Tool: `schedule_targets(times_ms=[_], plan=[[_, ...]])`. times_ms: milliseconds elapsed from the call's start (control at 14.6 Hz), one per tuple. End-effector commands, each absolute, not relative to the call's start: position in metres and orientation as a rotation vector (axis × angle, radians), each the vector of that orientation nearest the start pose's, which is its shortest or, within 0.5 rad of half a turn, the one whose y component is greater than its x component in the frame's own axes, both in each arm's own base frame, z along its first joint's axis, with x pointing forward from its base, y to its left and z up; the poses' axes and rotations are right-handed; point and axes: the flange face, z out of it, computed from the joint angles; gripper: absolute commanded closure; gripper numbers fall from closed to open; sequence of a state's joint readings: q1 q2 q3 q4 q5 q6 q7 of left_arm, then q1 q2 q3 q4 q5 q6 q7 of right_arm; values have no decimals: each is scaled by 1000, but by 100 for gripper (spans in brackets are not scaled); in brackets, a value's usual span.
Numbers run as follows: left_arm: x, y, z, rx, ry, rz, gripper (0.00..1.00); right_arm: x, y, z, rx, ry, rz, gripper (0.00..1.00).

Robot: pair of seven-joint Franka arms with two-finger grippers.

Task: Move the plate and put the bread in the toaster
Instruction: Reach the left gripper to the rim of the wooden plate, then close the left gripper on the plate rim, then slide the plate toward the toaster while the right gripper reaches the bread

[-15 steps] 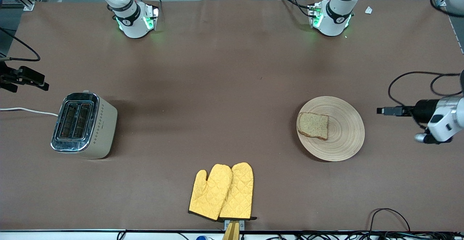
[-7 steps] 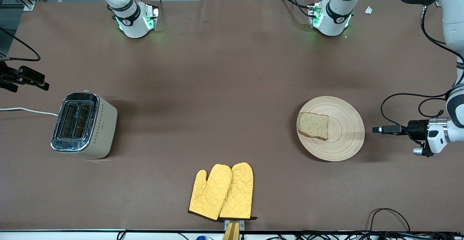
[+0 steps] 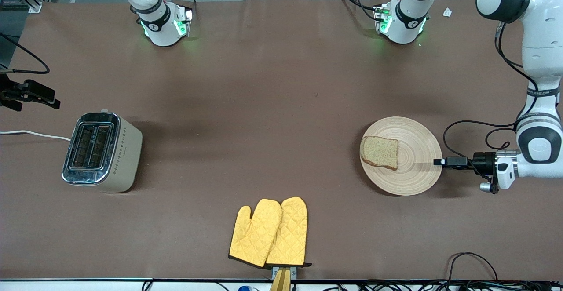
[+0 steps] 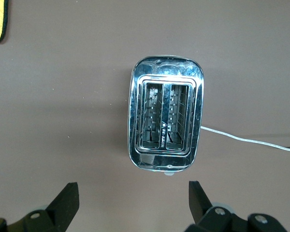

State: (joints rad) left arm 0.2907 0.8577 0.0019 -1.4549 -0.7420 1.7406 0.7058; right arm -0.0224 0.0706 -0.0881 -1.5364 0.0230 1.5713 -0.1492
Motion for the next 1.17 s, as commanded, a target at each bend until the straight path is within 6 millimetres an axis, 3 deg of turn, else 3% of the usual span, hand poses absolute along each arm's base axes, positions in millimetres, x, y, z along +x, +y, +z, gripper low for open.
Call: schedule_targets(times_ms=[0, 69, 137, 275, 343, 412, 618, 824, 961, 1098], plan=[[657, 135, 157, 2271, -102, -149, 1, 568, -56, 604, -3105, -80, 52, 0], [656, 136, 153, 2268, -102, -151, 5, 568, -55, 603, -3105, -83, 55, 0], [656, 135, 153, 2263, -100, -150, 18, 568, -56, 603, -3105, -80, 55, 0], [655, 134, 153, 2249, -185, -122, 70, 568, -57, 603, -3105, -78, 55, 0], [654, 135, 152, 2234, -299, -67, 87, 567, -55, 603, -3104, -83, 62, 0], [651, 135, 145, 2213, -385, -28, 94, 567, -53, 603, -3103, -90, 67, 0], [648, 138, 134, 2185, -426, 7, 100, 567, -50, 603, -3103, -97, 67, 0], [651, 128, 140, 2174, -433, -7, 100, 567, -50, 603, -3103, -97, 67, 0], [656, 99, 153, 2115, -411, -52, 100, 567, -50, 602, -3094, -94, 67, 0], [669, 60, 185, 2104, -369, -94, 100, 568, -49, 600, -3053, -83, 65, 0]])
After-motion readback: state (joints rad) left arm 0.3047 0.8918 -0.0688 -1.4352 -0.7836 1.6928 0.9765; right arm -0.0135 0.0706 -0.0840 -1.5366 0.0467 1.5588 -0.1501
